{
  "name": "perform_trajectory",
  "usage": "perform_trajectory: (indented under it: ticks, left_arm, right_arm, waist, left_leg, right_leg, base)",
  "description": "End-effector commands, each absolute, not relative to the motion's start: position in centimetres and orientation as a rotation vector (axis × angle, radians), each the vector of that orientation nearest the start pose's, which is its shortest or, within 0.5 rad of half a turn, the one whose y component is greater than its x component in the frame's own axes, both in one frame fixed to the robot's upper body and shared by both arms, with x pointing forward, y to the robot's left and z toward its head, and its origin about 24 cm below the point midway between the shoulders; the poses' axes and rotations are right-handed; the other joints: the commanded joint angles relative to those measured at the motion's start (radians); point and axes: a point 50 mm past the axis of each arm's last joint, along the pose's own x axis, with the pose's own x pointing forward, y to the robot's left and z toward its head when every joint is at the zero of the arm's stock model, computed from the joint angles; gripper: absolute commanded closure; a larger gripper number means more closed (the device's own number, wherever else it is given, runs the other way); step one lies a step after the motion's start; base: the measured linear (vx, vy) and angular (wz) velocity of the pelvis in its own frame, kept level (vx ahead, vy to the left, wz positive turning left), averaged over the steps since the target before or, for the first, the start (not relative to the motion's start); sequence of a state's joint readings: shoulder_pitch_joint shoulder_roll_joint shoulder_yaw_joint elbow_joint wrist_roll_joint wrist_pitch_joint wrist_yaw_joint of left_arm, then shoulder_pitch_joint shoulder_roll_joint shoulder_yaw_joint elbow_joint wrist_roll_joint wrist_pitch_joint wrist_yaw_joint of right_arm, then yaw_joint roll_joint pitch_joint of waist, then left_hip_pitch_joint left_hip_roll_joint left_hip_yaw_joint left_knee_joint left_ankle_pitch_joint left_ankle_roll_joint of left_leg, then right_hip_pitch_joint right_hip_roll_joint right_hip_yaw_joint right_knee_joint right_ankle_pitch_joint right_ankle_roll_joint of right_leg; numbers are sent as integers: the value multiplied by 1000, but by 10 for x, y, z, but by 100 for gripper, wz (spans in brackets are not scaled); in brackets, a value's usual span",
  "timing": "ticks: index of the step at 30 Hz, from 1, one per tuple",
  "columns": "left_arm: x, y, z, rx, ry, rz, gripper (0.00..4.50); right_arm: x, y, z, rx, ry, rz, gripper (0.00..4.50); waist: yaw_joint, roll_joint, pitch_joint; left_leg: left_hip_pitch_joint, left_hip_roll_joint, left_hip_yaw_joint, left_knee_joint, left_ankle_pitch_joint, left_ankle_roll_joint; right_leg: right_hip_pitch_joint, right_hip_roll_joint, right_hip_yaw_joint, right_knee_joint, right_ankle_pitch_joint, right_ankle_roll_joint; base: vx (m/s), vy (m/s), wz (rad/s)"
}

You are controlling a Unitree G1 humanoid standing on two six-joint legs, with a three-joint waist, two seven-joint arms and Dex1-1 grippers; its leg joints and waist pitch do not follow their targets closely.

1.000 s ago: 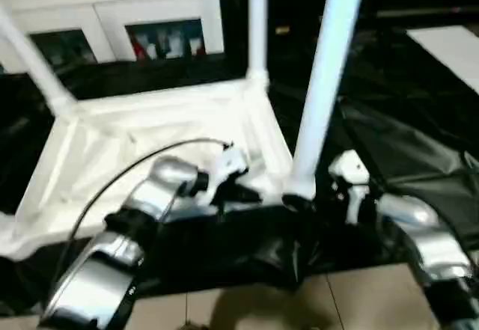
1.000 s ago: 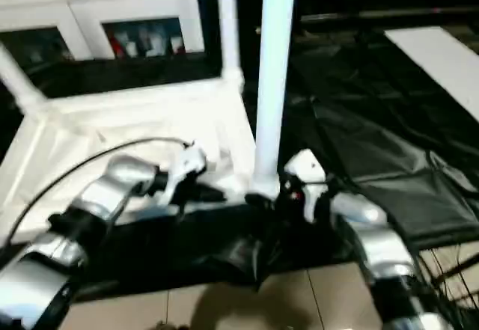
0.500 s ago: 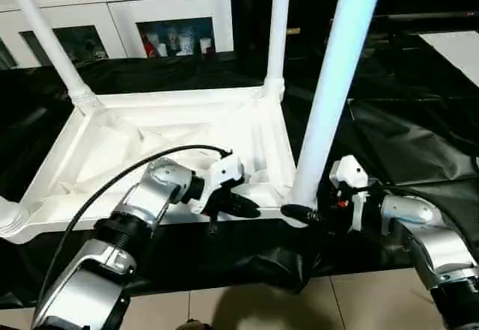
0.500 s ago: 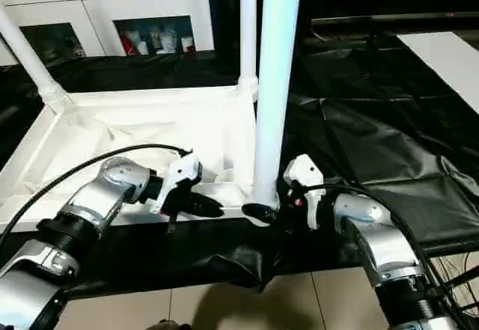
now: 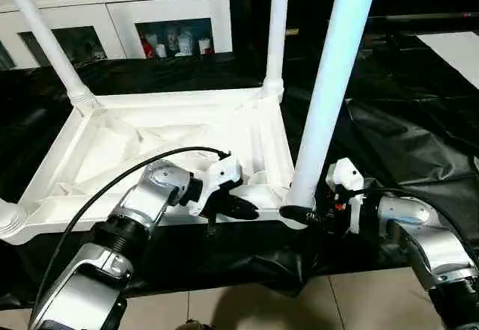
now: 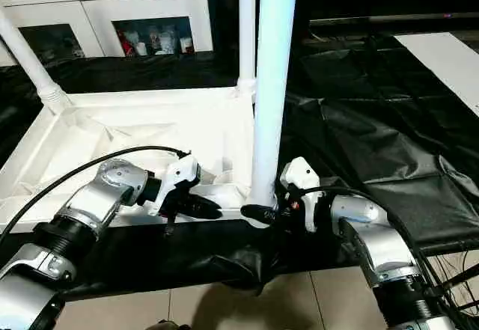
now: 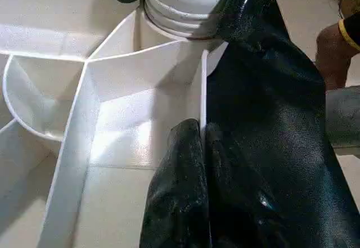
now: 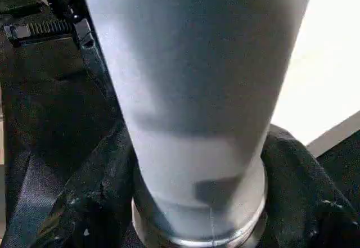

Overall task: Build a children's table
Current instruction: Rotate leg to tighten

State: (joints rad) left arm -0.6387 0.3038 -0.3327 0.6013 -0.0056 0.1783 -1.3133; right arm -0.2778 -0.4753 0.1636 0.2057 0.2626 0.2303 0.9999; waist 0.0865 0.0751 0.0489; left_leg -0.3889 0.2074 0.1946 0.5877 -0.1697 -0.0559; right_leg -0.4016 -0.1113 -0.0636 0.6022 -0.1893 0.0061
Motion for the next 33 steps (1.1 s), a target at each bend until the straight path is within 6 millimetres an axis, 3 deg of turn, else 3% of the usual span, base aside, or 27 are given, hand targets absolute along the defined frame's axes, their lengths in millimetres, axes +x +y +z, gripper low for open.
perform_trajectory:
  ticks: [1, 5, 7, 8, 9, 10, 11, 12, 17, 24, 25, 26, 29, 33]
  left_arm:
    - [313, 101, 57, 311, 475, -1499, 450]
    - [324, 89, 54, 274, 455, -1373, 450]
    - [331, 79, 51, 231, 452, -1293, 450]
    - [333, 75, 49, 217, 452, -1269, 450]
    - [333, 74, 49, 213, 452, -1261, 450]
    - [338, 64, 46, 189, 459, -1186, 450]
    - [341, 58, 45, 178, 463, -1135, 450]
    - [341, 57, 45, 176, 463, -1124, 450]
    - [353, 37, 50, 159, 438, -941, 450]
    - [353, 33, 53, 234, 421, -996, 450]
    - [354, 34, 53, 235, 422, -1003, 450]
    - [354, 37, 53, 248, 426, -1018, 450]
    - [354, 43, 53, 268, 428, -1054, 450]
    - [350, 53, 54, 274, 419, -1149, 450]
  right_arm:
    - [280, -171, 49, -147, 335, 1024, 183]
    - [295, -170, 37, -114, 325, 764, 184]
    - [303, -163, 30, -64, 321, 623, 184]
    - [307, -161, 29, -53, 314, 575, 184]
    - [308, -160, 28, -49, 312, 558, 184]
    - [316, -153, 25, -13, 315, 439, 184]
    - [321, -147, 23, 7, 320, 382, 184]
    - [322, -146, 23, 11, 321, 372, 185]
    - [341, -124, 23, -7, 333, 209, 185]
    - [350, -114, 34, 30, 270, 230, 185]
    - [351, -114, 37, 47, 248, 244, 129]
    - [351, -115, 43, 57, 201, 274, 115]
    - [350, -121, 52, 21, 139, 333, 109]
    - [342, -139, 59, -11, 108, 447, 70]
  waist:
    - [-4, -21, -72]
    - [-18, -17, -67]
    - [-29, -14, -63]
    - [-33, -15, -61]
    - [-37, -16, -64]
    - [-42, -7, -65]
    - [-47, -9, -63]
    - [-52, -11, -66]
    - [-56, -1, -71]
    - [-56, 1, -74]
    - [-57, 0, -73]
    - [-56, 1, -73]
    - [-57, -1, -76]
    - [-50, -5, -79]
  left_leg:
    - [15, 14, -5, -54, -123, 102]
    - [14, 9, -5, -55, -165, 70]
    - [20, 5, -8, -62, -234, 26]
    - [19, 5, -7, -64, -249, 20]
    - [19, 5, -10, -65, -253, 12]
    - [19, 4, -11, -64, -243, 9]
    - [20, 4, -9, -65, -253, 7]
    - [19, 1, -11, -64, -257, 3]
    - [16, -1, -12, -59, -222, 26]
    - [14, 0, -11, -57, -199, 68]
    - [13, 0, -10, -57, -207, 72]
    - [14, 1, -10, -57, -214, 73]
    - [11, 2, -11, -56, -197, 81]
    - [11, 4, -9, -50, -145, 126]
  right_leg:
    - [52, -25, 26, -55, -71, -255]
    - [46, -24, 27, -64, -130, -243]
    - [47, -25, 25, -75, -232, -221]
    - [46, -24, 25, -77, -252, -214]
    - [49, -26, 25, -77, -256, -208]
    - [47, -23, 25, -76, -225, -207]
    - [43, -21, 26, -77, -222, -210]
    - [48, -22, 24, -77, -222, -212]
    - [52, -23, 22, -76, -170, -220]
    - [57, -24, 18, -72, -98, -236]
    - [57, -24, 18, -74, -110, -238]
    - [57, -25, 18, -75, -121, -238]
    - [59, -25, 19, -69, -92, -244]
    - [61, -25, 18, -62, -13, -267]
  base:
    - [0, 0, 0]
    - [0, 0, 0]
    - [0, 0, 0]
    - [0, 0, 0]
    - [0, 0, 0]
    - [0, 0, 0]
    - [0, 0, 0]
    - [0, 0, 0]
    - [0, 0, 0]
    - [0, 0, 0]
    - [0, 0, 0]
    - [0, 0, 0]
    - [0, 0, 0]
    - [0, 0, 0]
